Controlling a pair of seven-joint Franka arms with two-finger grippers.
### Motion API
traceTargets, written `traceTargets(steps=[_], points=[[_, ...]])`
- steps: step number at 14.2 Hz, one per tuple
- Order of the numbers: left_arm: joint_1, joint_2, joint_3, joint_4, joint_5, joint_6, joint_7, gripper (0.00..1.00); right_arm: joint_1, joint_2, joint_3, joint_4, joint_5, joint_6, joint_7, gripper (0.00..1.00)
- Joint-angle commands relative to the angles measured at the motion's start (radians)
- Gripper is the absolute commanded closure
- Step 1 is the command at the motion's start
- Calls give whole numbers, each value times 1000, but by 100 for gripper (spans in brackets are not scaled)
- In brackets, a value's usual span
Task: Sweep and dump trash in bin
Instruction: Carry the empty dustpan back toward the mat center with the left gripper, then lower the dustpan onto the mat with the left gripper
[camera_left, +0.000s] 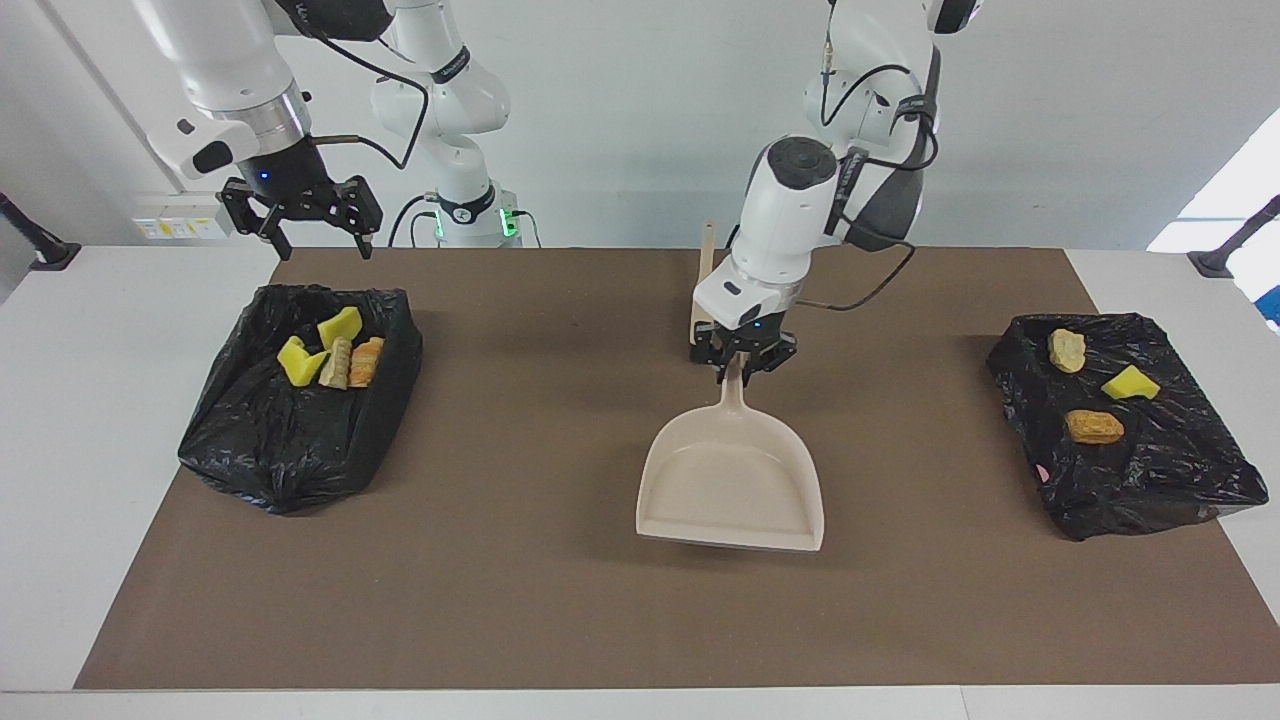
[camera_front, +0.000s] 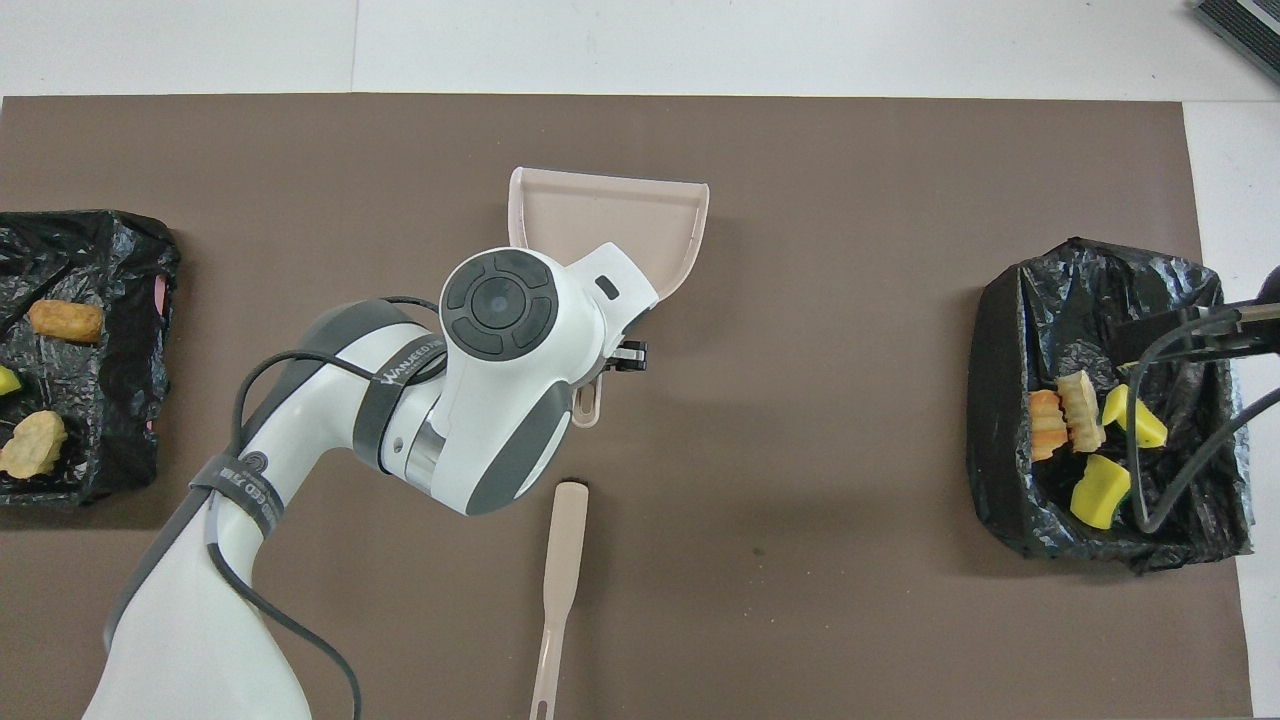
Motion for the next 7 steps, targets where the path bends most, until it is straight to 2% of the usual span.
traceTargets(steps=[1,4,7], points=[[-48,-14,18,-77,-49,62,-36,100,-11,-23,6,-28,16,15,19,0],[-88,57,19,-107,-51,171,-110,100,-11,-23,6,-28,16,15,19,0],[-89,72,19,-107,-51,180,-133,100,-11,-23,6,-28,16,15,19,0]])
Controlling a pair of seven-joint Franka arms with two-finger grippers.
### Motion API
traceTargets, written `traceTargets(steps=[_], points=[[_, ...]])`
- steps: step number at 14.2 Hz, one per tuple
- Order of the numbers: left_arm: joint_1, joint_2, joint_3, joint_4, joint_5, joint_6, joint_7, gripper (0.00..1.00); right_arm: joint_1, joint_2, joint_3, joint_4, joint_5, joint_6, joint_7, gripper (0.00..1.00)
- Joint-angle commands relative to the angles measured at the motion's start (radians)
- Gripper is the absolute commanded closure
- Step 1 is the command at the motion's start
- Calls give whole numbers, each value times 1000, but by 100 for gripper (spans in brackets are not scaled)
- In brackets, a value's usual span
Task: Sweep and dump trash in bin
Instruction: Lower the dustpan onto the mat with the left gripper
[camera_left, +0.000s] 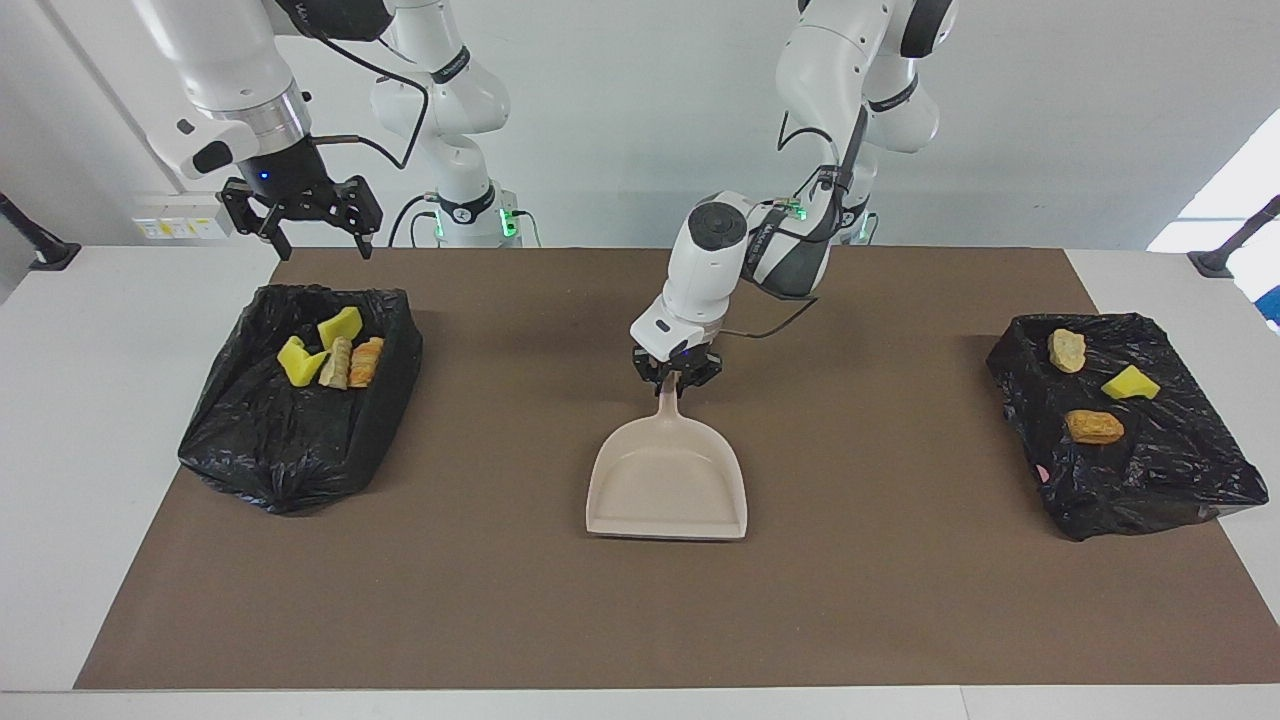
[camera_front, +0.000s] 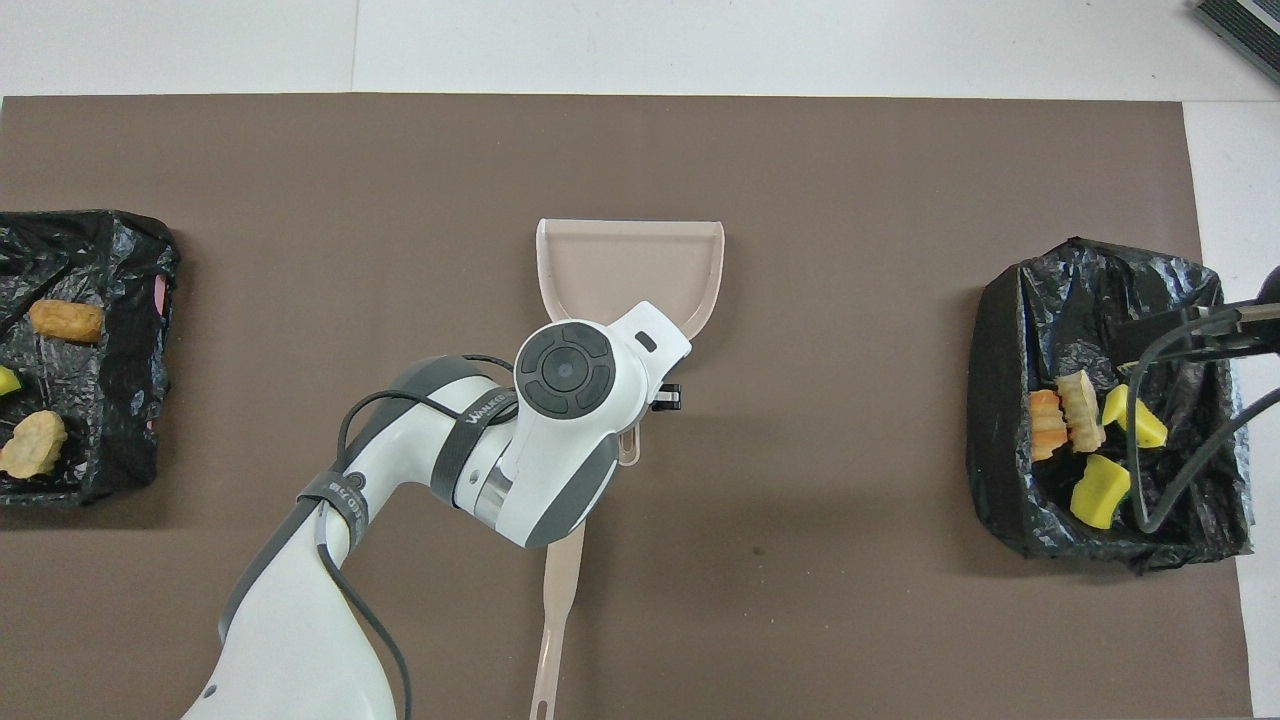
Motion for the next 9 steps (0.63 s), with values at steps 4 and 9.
traceTargets(steps=[4,9], points=[[-6,-11,20,-6,-16,-23,6,100,-11,-23,6,-28,16,15,19,0],[34,-61,29,7,-13,-84,6,0,-11,-23,6,-28,16,15,19,0]])
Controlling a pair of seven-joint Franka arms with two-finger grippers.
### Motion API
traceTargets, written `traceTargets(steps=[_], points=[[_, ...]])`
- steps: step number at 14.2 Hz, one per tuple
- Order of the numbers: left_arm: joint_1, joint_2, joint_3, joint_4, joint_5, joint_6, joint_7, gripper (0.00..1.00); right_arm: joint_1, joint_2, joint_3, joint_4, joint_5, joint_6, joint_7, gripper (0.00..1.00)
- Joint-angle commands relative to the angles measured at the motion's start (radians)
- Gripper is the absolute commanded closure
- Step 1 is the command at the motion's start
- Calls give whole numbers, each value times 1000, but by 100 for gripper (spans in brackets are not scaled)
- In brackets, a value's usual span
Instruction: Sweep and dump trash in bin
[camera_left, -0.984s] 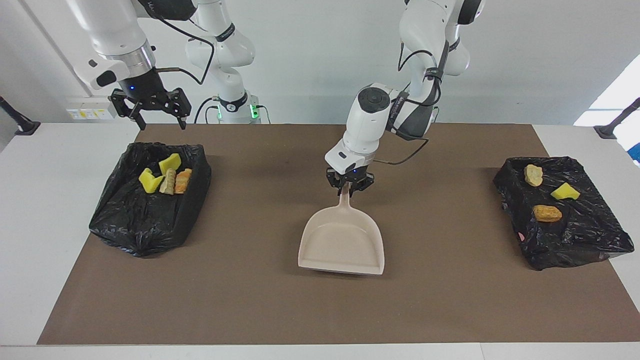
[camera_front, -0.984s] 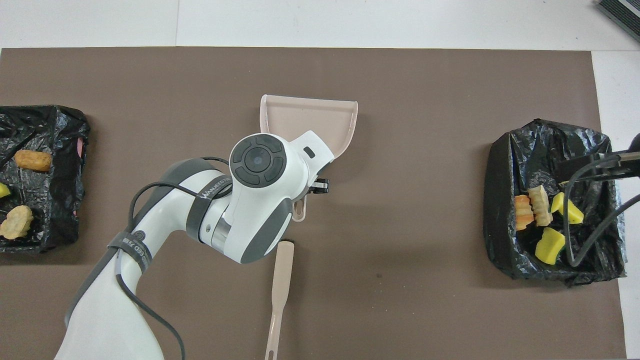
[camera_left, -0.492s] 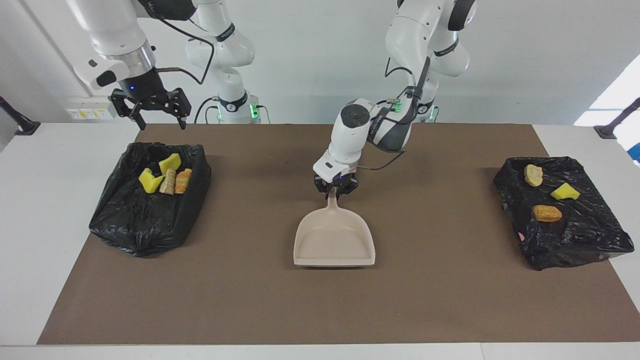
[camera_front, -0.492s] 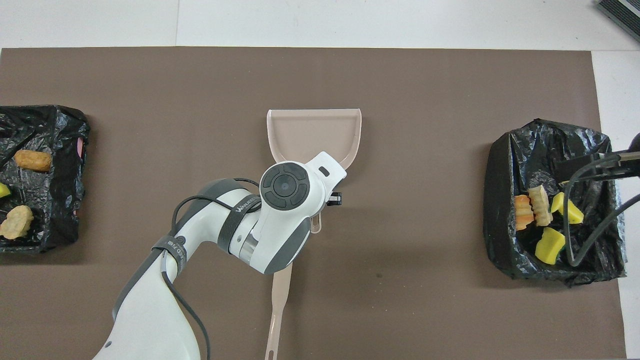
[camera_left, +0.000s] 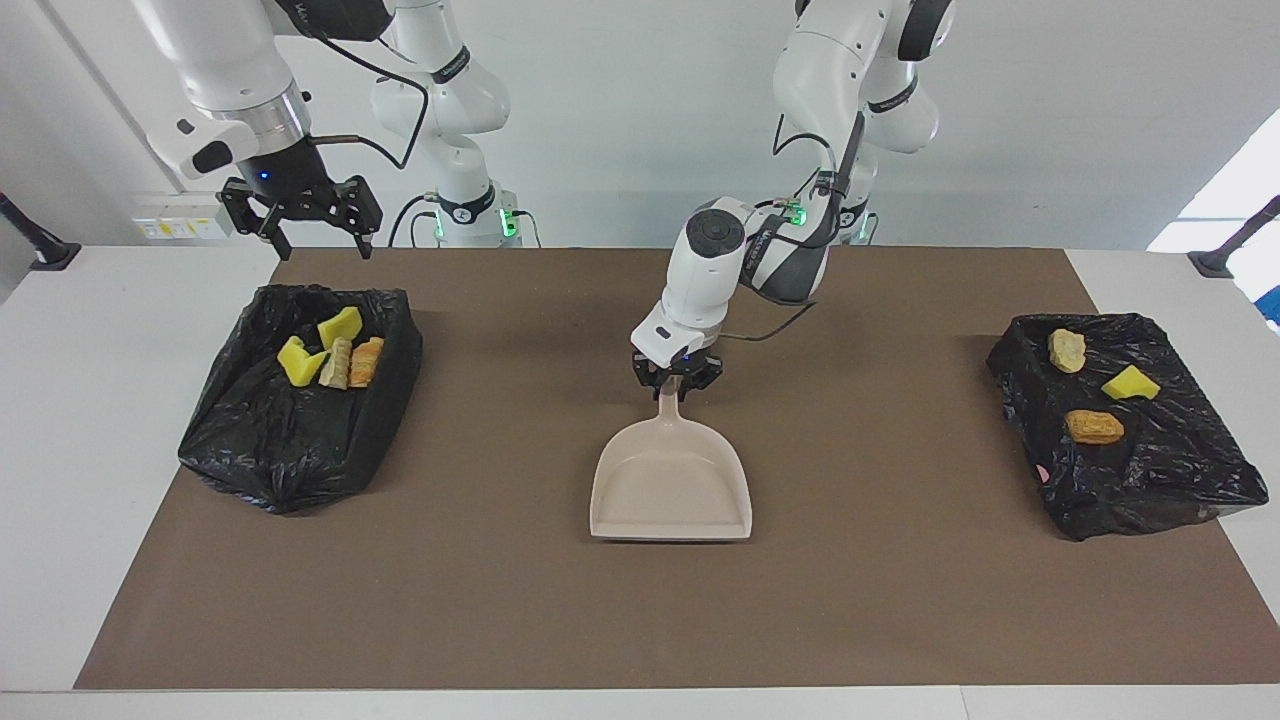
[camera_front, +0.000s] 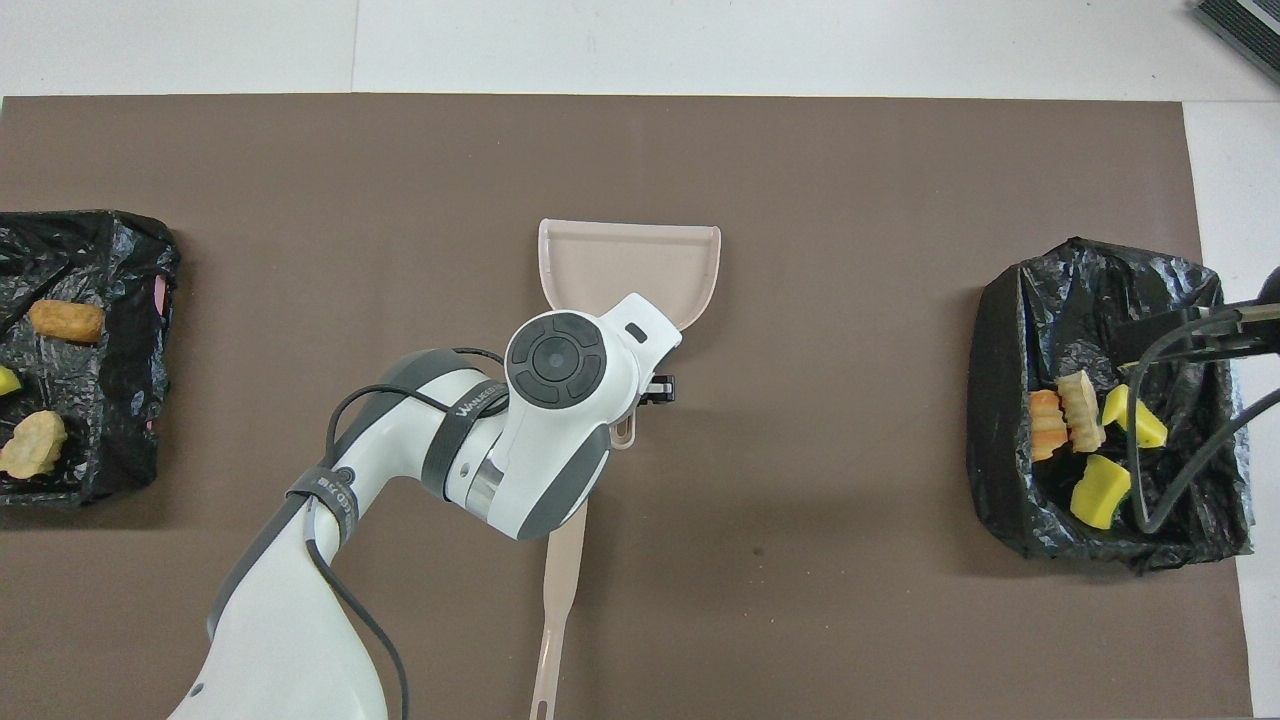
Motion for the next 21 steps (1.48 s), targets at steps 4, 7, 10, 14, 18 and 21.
traceTargets(steps=[4,7,10,14,18,21], points=[[100,-135,10,-3,-8,-125,8,0,-11,-23,6,-28,16,15,19,0],[196,-208,10,-3,-7,-175,14,0,-11,-23,6,-28,16,15,19,0],[297,-280,12,-3,-7,-295,72,0,-11,-23,6,-28,16,13,19,0],[449,-333,10,-6,-7,-457,253,0,-11,-23,6,-28,16,13,19,0],[593,-368,12,-7,-5,-551,423,0,-11,-23,6,-28,16,13,19,0],[677,-392,12,-4,2,-561,514,0,-11,-23,6,-28,16,13,19,0]])
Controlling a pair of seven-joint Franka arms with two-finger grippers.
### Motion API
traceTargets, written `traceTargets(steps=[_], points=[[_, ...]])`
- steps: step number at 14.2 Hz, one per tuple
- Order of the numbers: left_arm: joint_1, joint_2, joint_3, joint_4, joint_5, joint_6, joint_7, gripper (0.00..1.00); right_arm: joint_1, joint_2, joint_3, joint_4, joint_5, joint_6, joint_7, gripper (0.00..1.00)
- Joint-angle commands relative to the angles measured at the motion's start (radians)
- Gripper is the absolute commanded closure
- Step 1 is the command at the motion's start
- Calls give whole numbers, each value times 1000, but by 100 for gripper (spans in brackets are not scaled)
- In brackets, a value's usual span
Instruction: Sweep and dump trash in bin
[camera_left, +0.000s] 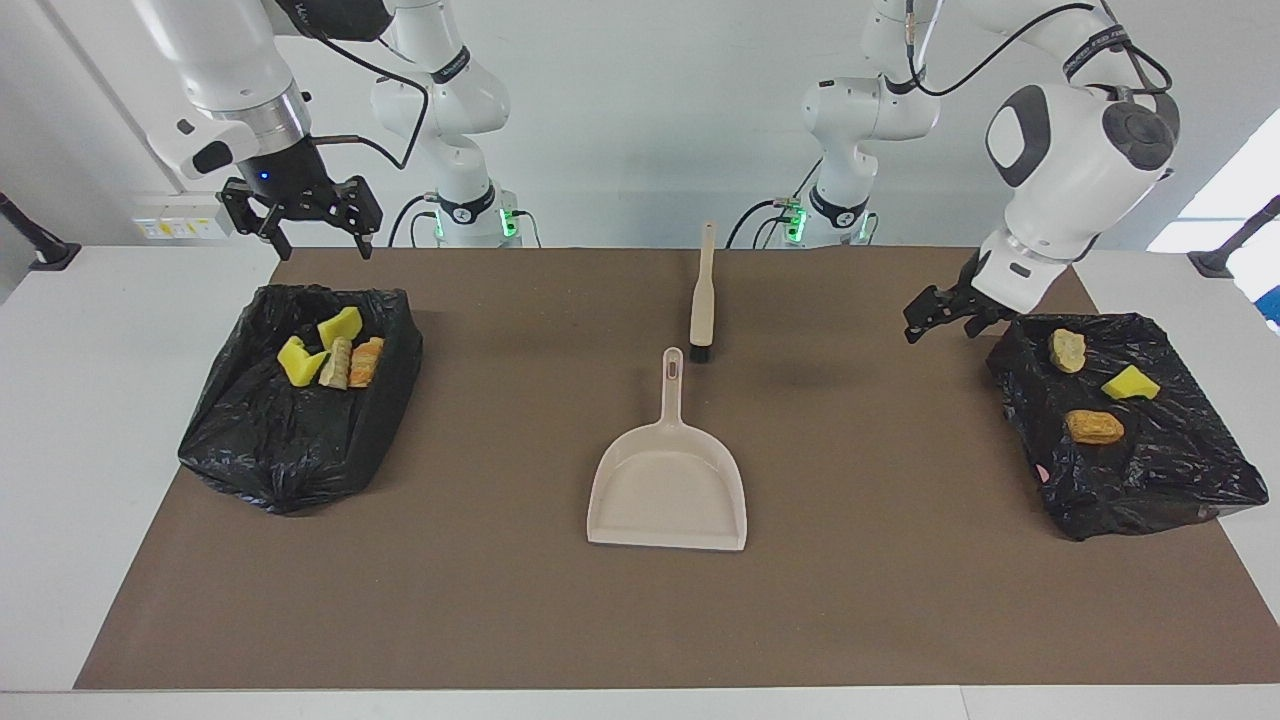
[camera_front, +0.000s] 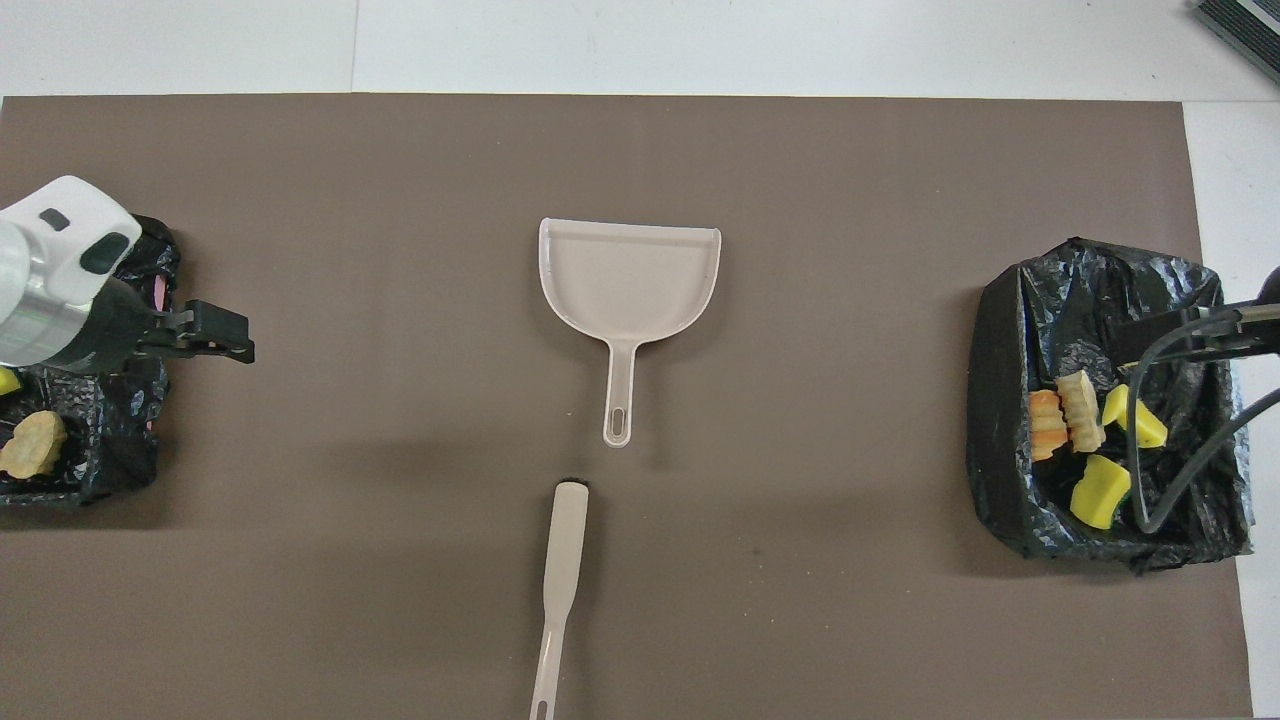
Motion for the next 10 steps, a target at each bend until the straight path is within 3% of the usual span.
traceTargets(steps=[1,10], points=[[57,-40,-11,-5,13,-20,60,0,-11,-23,6,-27,16,13,19,0],[44,-67,-25,317,83,-319,48,0,-11,-23,5,-27,15,13,21,0]])
